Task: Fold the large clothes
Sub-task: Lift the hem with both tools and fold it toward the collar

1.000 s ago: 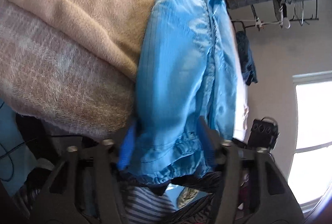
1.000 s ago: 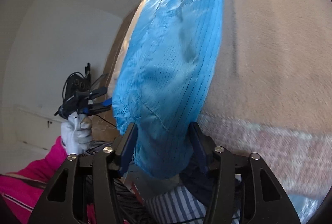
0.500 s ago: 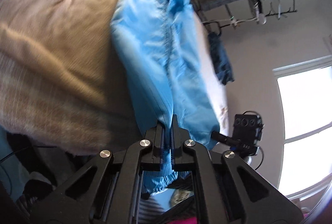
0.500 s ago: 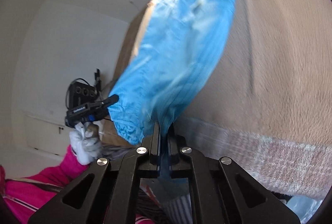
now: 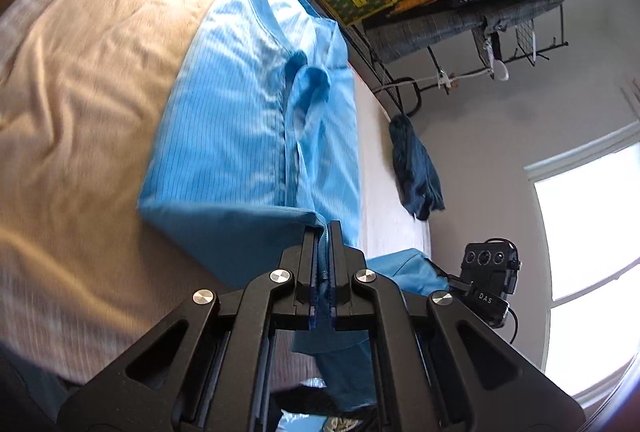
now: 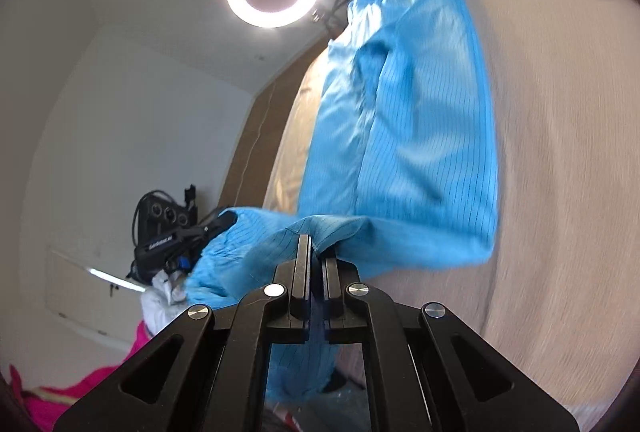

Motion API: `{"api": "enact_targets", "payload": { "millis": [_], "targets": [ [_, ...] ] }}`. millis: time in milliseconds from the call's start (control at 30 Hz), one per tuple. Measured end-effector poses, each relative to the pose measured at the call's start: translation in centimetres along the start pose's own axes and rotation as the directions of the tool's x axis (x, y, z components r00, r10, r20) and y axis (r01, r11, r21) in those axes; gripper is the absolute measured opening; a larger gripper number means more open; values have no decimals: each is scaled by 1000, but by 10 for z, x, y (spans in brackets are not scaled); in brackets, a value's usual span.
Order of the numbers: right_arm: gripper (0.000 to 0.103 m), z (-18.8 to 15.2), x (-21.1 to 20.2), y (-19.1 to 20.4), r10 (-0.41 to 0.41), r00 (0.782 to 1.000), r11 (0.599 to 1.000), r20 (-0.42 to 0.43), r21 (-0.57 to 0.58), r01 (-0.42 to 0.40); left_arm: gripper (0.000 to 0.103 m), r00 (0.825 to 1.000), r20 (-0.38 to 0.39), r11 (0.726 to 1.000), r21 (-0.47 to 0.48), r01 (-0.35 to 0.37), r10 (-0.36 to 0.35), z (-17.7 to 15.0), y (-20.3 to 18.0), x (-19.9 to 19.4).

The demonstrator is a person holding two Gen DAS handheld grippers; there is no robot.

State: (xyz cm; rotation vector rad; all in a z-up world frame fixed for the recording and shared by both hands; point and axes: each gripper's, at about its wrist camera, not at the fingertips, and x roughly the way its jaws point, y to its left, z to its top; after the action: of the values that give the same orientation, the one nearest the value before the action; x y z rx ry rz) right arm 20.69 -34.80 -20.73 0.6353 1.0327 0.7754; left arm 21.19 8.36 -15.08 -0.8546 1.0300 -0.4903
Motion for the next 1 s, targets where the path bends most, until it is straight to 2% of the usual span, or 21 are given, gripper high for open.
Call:
{"api": "enact_targets", "payload": {
  "millis": [200,400,667,767,833,867,900,933,967,1000],
  "targets": [
    [3,39,15,-23,-38,998,998,54,47,35,1,998,43,998,-46,-40,42,36,14,26],
    [3,69,38,-49,-91,994,989,62,118,83,1,994,50,990,-106,-88,94,64,35,52],
    [3,79,53,-62,-147,988,980,46,141,139,1,987,47,983,-112,-148,154,75,47,71],
    [7,80,53,-62,-157,986,980,50,130,149,3,986,48,980,-125,-154,161,78,50,72],
    [7,82,51,-61,-172,984,978,46,131,164,20,985,63,979,-135,-152,161,82,53,68],
    [8,82,50,-62,-174,984,976,36,138,168,42,985,85,980,-144,-138,151,83,53,64],
    [16,81,47,-62,-171,985,976,34,142,165,56,983,104,980,-151,-132,149,83,54,61],
    [26,81,44,-62,-168,985,976,38,145,161,57,980,134,979,-157,-129,150,84,54,54],
    [32,82,40,-62,-166,985,977,52,146,157,57,979,141,981,-151,-126,147,85,53,51],
    [45,84,38,-61,-164,984,978,69,145,153,57,978,145,981,-142,-131,152,86,51,49]
  ]
}}
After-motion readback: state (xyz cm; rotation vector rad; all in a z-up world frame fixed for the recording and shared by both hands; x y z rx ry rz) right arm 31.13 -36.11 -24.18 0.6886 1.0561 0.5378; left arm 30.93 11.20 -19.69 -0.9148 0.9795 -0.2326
